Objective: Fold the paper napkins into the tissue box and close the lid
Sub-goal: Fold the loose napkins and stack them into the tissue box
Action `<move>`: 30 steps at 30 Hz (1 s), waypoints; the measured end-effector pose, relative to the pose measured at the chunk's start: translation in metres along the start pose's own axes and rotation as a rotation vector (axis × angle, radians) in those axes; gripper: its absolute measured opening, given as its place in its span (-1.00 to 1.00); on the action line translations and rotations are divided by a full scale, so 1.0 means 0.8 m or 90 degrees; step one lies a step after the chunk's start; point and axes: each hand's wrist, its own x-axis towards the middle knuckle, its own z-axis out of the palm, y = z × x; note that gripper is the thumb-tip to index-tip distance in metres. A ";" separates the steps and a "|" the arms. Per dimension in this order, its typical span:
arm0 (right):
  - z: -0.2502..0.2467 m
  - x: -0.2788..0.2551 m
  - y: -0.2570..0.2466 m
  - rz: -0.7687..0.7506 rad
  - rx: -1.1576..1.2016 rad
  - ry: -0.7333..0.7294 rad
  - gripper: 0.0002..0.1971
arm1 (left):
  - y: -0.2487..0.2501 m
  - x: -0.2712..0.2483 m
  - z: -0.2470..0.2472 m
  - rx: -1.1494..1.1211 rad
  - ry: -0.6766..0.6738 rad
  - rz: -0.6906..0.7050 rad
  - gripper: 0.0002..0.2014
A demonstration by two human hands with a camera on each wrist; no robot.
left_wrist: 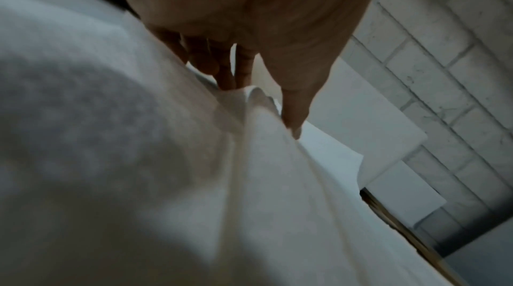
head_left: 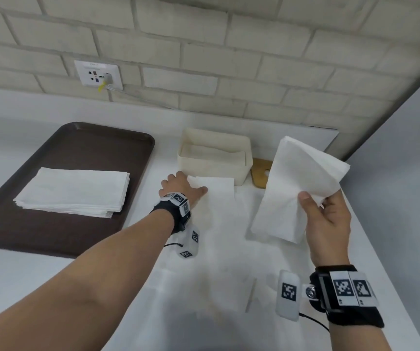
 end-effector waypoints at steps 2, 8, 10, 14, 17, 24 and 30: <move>0.001 0.006 0.002 0.003 -0.001 -0.003 -0.79 | 0.004 0.002 -0.001 0.009 0.000 0.006 -0.40; 0.021 0.041 -0.005 -0.014 0.016 -0.037 -0.73 | 0.009 0.002 0.000 -0.063 -0.029 -0.008 -0.68; 0.034 0.056 -0.008 -0.016 0.016 -0.058 -0.74 | 0.014 -0.001 0.001 -0.048 -0.039 -0.025 -0.52; 0.061 0.087 -0.016 -0.033 0.010 -0.099 -0.77 | 0.020 -0.003 0.008 0.003 -0.035 -0.007 -0.34; 0.078 0.107 -0.022 -0.038 0.006 -0.133 -0.76 | 0.020 -0.003 0.012 0.039 -0.014 0.049 -0.39; 0.119 0.170 -0.042 -0.101 -0.082 -0.186 -0.85 | 0.014 -0.009 0.003 -0.023 0.039 0.163 -0.76; 0.159 0.223 -0.061 -0.174 -0.280 -0.266 -0.66 | -0.005 -0.025 -0.020 -0.163 0.040 0.270 -0.79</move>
